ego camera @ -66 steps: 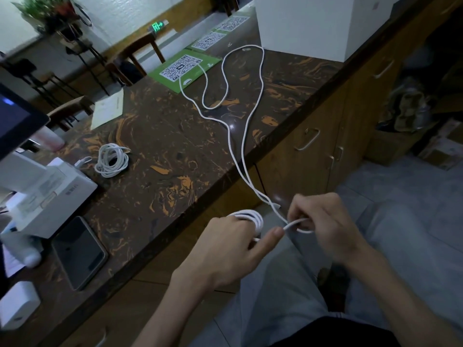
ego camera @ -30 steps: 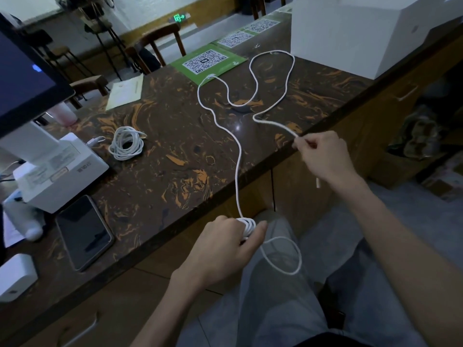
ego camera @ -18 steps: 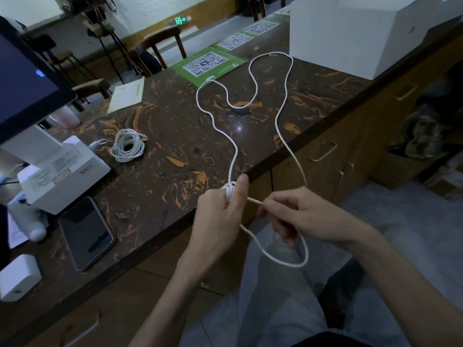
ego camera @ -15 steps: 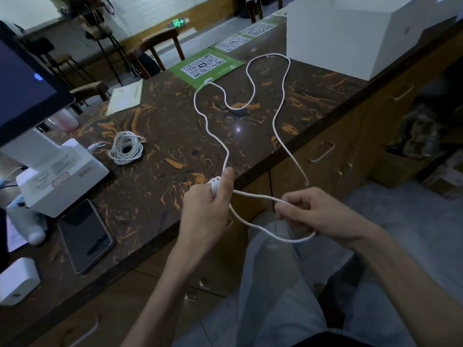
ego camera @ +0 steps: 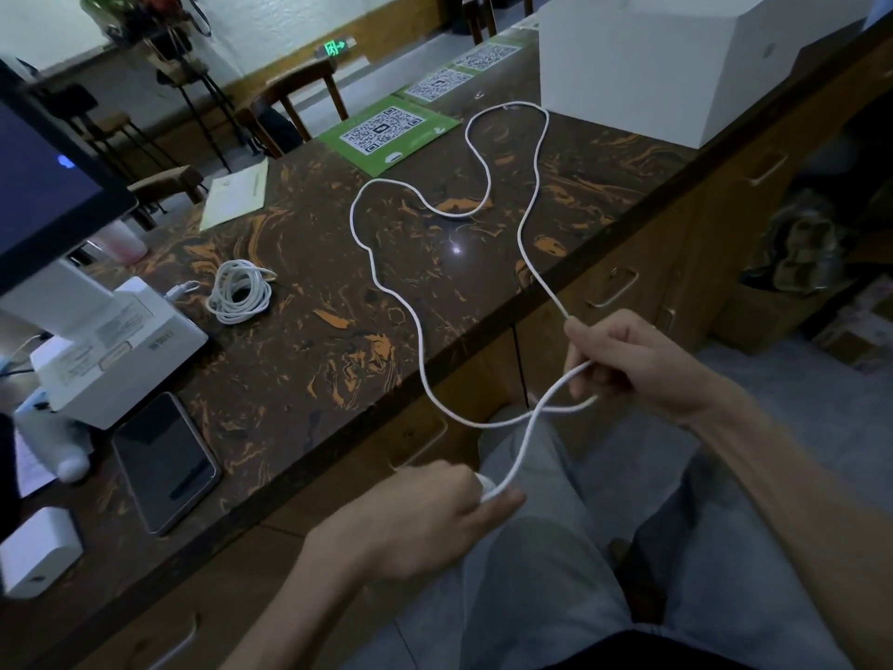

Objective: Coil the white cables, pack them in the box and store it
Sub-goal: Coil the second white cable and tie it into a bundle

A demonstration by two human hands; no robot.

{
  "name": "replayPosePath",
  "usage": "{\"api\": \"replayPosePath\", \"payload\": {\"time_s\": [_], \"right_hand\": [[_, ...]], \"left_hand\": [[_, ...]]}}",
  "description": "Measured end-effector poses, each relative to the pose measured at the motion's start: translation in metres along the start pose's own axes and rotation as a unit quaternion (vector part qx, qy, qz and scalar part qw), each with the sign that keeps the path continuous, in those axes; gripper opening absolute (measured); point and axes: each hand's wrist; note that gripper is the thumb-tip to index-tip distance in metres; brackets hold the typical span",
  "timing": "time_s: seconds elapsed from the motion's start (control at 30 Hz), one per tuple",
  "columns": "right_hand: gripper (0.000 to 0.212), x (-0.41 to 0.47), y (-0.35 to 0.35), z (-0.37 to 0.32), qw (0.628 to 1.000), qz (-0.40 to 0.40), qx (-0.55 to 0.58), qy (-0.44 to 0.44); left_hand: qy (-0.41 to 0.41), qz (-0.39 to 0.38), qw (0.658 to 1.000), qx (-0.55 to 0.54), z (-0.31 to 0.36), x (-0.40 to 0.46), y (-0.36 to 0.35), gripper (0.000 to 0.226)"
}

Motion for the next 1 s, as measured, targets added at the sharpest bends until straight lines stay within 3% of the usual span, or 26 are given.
{"api": "replayPosePath", "payload": {"time_s": [0.07,0.13,0.2,0.27,0.4,0.5,0.53,0.63,0.73,0.83,1.0], "right_hand": [[0.065,0.009,-0.01,-0.008,0.991,0.077,-0.103,0.038],[0.063,0.019,-0.022,-0.007,0.965,0.152,-0.191,0.093],[0.062,0.028,-0.034,-0.002,0.922,0.224,-0.279,0.151],[0.066,0.034,-0.043,0.006,0.899,0.265,-0.289,0.193],[0.077,0.038,-0.061,0.022,0.923,0.252,-0.21,0.2],[0.075,0.037,-0.077,0.033,0.947,0.209,-0.158,0.187],[0.076,0.036,-0.082,0.036,0.954,0.192,-0.144,0.177],[0.058,0.031,-0.086,0.046,0.979,0.152,-0.064,0.116],[0.034,0.022,-0.085,0.051,0.984,0.133,0.001,0.119],[0.017,0.017,-0.089,0.052,0.974,0.175,-0.024,0.14],[0.016,0.012,-0.094,0.046,0.966,0.194,-0.087,0.15]], "left_hand": [[-0.041,-0.011,0.995,-0.086,0.01,-0.003,-0.008,0.064],[-0.089,-0.001,0.969,-0.229,0.022,-0.005,-0.014,0.062],[-0.122,0.038,0.912,-0.391,0.032,-0.004,-0.014,0.054],[-0.167,0.088,0.854,-0.486,0.032,-0.003,-0.009,0.048],[-0.284,0.118,0.744,-0.594,0.032,-0.003,0.01,0.048],[-0.307,0.188,0.652,-0.668,0.038,0.0,0.018,0.04],[-0.301,0.226,0.639,-0.671,0.038,0.001,0.021,0.039],[-0.265,0.331,0.649,-0.631,0.036,-0.001,0.034,0.037],[-0.249,0.4,0.651,-0.595,0.038,-0.004,0.043,0.043],[-0.235,0.418,0.671,-0.566,0.033,-0.003,0.045,0.046],[-0.265,0.423,0.689,-0.525,0.022,0.003,0.048,0.048]]}}
Point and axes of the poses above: each hand's wrist, its own x-axis towards the middle knuckle, its own y-axis out of the back of the hand, z = x × y, and after that the axes turned 14 degrees about -y, right-handed
